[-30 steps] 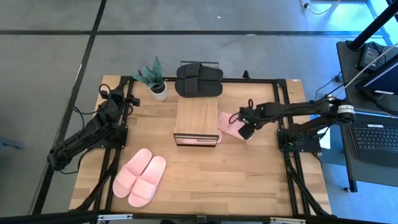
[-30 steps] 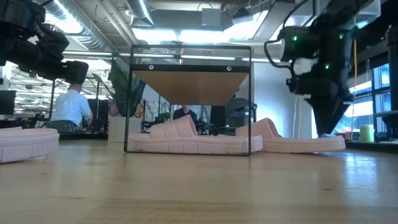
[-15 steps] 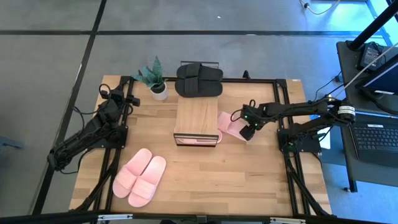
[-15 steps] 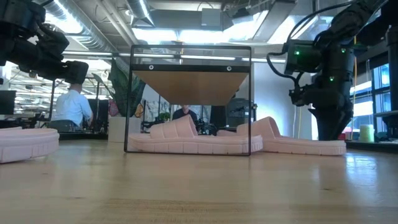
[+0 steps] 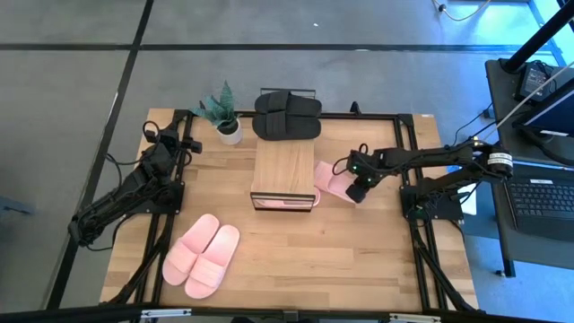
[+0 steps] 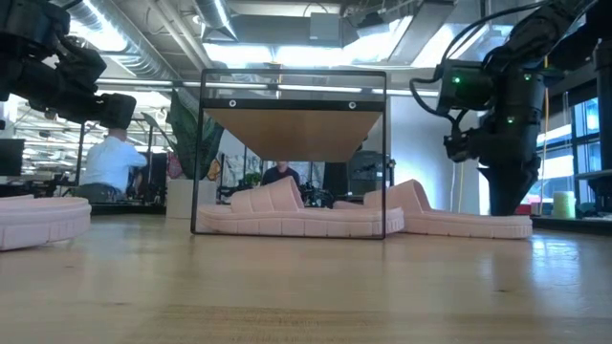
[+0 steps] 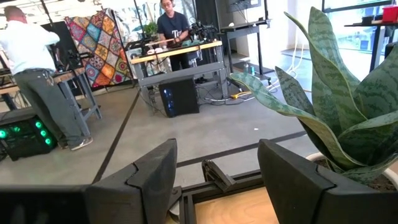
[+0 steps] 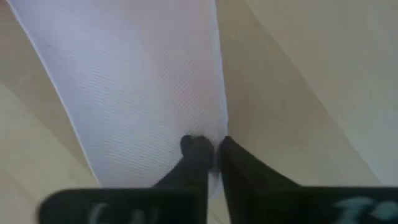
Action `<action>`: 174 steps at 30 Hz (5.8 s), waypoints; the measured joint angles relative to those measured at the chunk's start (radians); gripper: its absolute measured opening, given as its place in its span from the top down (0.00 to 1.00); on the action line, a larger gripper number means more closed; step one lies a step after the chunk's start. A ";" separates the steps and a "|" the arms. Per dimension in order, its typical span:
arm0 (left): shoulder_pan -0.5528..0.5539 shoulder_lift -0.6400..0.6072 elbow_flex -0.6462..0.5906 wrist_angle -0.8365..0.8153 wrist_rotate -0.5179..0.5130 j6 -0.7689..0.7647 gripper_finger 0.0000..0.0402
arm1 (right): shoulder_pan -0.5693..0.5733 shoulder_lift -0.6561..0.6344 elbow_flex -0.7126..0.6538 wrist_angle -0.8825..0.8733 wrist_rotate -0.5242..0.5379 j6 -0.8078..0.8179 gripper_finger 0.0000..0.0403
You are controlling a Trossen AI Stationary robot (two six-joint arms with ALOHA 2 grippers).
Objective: Pick and place slides into the shelf
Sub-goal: Put the pink slide under the shelf
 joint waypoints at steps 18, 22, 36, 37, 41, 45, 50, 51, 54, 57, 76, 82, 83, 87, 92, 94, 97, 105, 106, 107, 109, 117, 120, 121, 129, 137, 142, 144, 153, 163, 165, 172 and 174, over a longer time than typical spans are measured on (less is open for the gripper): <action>0.000 0.000 0.000 0.000 0.000 0.000 0.46 | -0.067 0.005 0.116 0.154 0.086 -0.300 0.97; 0.000 0.000 0.000 0.000 0.000 0.000 0.46 | -0.104 0.018 0.119 0.213 0.081 -0.358 0.97; 0.000 0.000 0.000 0.000 0.000 -0.001 0.46 | -0.151 0.208 0.135 0.481 0.015 -0.443 0.97; 0.000 0.000 0.000 0.000 0.000 -0.001 0.46 | -0.151 0.225 0.149 0.484 0.015 -0.443 0.97; 0.000 0.000 0.000 0.000 0.000 -0.001 0.46 | -0.151 0.292 0.219 0.487 0.015 -0.458 0.97; 0.000 0.000 0.000 0.000 0.000 -0.002 0.46 | -0.151 0.359 0.290 0.464 -0.024 -0.491 0.97; 0.000 0.000 0.000 0.000 0.000 -0.002 0.46 | -0.145 0.417 0.339 0.424 -0.038 -0.490 0.97; 0.000 0.000 0.000 0.000 0.000 -0.002 0.46 | -0.145 0.420 0.340 0.425 -0.041 -0.479 0.97; 0.000 0.000 0.000 -0.001 0.000 -0.002 0.46 | -0.141 0.418 0.340 0.420 -0.042 -0.442 0.97; 0.000 0.000 0.000 -0.001 0.000 -0.002 0.46 | -0.139 0.412 0.340 0.416 -0.068 -0.405 0.97; 0.000 0.000 0.000 -0.001 0.000 -0.003 0.46 | -0.093 0.412 0.339 0.408 -0.152 -0.415 0.97; 0.000 0.000 0.000 -0.001 0.000 -0.003 0.46 | -0.093 0.412 0.339 0.417 -0.155 -0.417 0.93; 0.000 0.000 0.000 -0.001 0.000 -0.003 0.46 | -0.094 0.412 0.339 0.417 -0.156 -0.424 0.92; 0.000 0.000 0.000 -0.001 0.000 -0.003 0.46 | -0.093 0.412 0.339 0.422 -0.158 -0.439 0.86; 0.000 0.000 0.000 -0.001 0.000 -0.003 0.46 | -0.093 0.412 0.339 0.427 -0.161 -0.439 0.76; 0.000 0.000 0.000 -0.001 0.000 -0.003 0.46 | -0.093 0.412 0.339 0.427 -0.160 -0.439 0.71; 0.000 0.000 0.000 -0.001 0.000 -0.003 0.46 | -0.093 0.412 0.339 0.426 -0.159 -0.438 0.63; 0.000 0.000 0.000 -0.001 0.000 -0.003 0.46 | -0.093 0.411 0.339 0.425 -0.157 -0.438 0.48; 0.000 0.000 0.000 -0.001 0.000 -0.003 0.46 | -0.093 0.411 0.339 0.425 -0.157 -0.438 0.47; 0.000 0.000 0.000 -0.001 0.000 -0.003 0.46 | -0.093 0.411 0.339 0.425 -0.156 -0.438 0.46; 0.000 0.000 0.000 -0.001 0.000 -0.003 0.46 | -0.093 0.411 0.339 0.425 -0.154 -0.442 0.45; 0.000 0.000 0.000 -0.001 0.000 -0.002 0.46 | -0.087 0.367 0.339 0.404 -0.057 -0.468 0.44; 0.000 0.000 0.000 -0.001 0.000 -0.002 0.46 | -0.087 0.319 0.339 0.374 -0.028 -0.469 0.44; 0.000 0.000 0.000 -0.001 0.000 -0.002 0.46 | -0.087 0.300 0.339 0.352 -0.026 -0.469 0.44; 0.000 0.000 0.000 -0.001 0.013 -0.039 0.46 | -0.086 0.157 0.340 0.117 0.105 -0.420 0.44; 0.000 0.000 0.000 0.004 0.277 -0.054 0.46 | -0.077 0.078 0.263 0.147 0.286 -0.369 0.44; 0.000 0.000 0.043 0.016 0.589 -0.038 0.46 | -0.078 0.057 0.194 0.293 0.290 -0.422 0.44; -0.001 0.000 0.066 0.030 0.748 -0.022 0.46 | -0.079 0.055 0.184 0.332 0.290 -0.438 0.44; -0.102 0.024 0.171 0.089 1.072 0.013 0.46 | -0.081 0.055 0.182 0.353 0.290 -0.441 0.44; -0.382 0.224 0.194 0.297 1.118 0.159 0.46 | -0.082 0.055 0.182 0.391 0.290 -0.442 0.44; -0.449 0.283 0.201 0.341 1.109 0.209 0.46 | -0.082 0.055 0.182 0.391 0.290 -0.441 0.44; -0.718 0.544 0.354 0.235 0.810 0.317 0.46 | -0.082 0.055 0.182 0.392 0.290 -0.441 0.44; -0.804 0.626 0.420 0.193 0.711 0.347 0.46 | -0.082 0.055 0.182 0.392 0.290 -0.442 0.44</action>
